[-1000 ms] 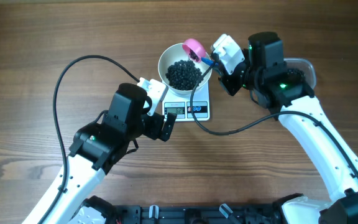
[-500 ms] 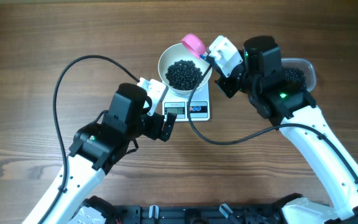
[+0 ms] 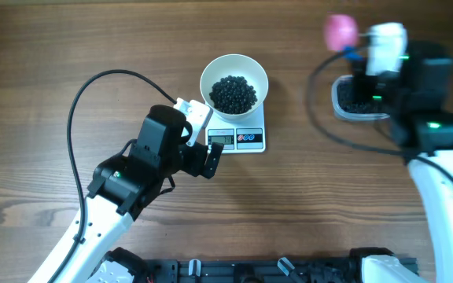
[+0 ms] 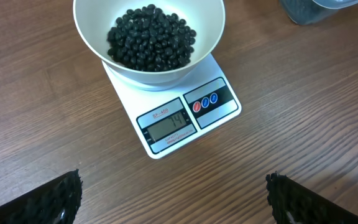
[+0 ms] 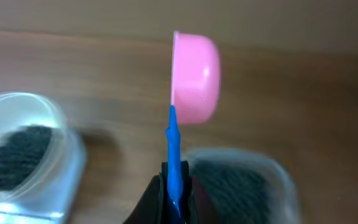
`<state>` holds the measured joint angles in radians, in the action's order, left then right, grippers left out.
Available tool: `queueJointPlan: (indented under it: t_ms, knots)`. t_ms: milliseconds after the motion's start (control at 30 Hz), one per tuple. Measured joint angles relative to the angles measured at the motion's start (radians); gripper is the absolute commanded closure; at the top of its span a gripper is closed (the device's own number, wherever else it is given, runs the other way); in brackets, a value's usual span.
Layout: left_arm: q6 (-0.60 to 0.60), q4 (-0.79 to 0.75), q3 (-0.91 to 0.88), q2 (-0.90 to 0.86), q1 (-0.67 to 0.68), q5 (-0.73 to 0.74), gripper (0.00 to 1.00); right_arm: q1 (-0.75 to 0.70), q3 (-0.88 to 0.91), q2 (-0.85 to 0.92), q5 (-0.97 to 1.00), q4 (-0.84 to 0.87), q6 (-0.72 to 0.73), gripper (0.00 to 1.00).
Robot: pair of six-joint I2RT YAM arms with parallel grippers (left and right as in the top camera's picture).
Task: Scoop item into bowl and weigh 150g on scale
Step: 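Move the empty scoop back right to the bean tub with the right gripper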
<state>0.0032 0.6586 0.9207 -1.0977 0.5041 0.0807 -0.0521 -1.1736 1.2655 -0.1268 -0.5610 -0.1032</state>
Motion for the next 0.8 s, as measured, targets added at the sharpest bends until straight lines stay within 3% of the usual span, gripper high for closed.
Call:
queueJointPlan:
  t_ms: [100,267,567,800]
  knots:
    - [0.0,0.0,0.0,0.0,0.0,0.0,0.0,-0.118,0.0,0.01,0.043,-0.119,-0.052,0.96]
    - [0.0,0.0,0.0,0.0,0.0,0.0,0.0,-0.145,0.0,0.103,0.113,-0.237,-0.18,0.96]
    - [0.0,0.0,0.0,0.0,0.0,0.0,0.0,-0.145,0.0,0.247,0.224,-0.209,-0.216,0.96]
    - [0.0,0.0,0.0,0.0,0.0,0.0,0.0,-0.145,0.0,0.265,0.093,-0.21,-0.212,0.96]
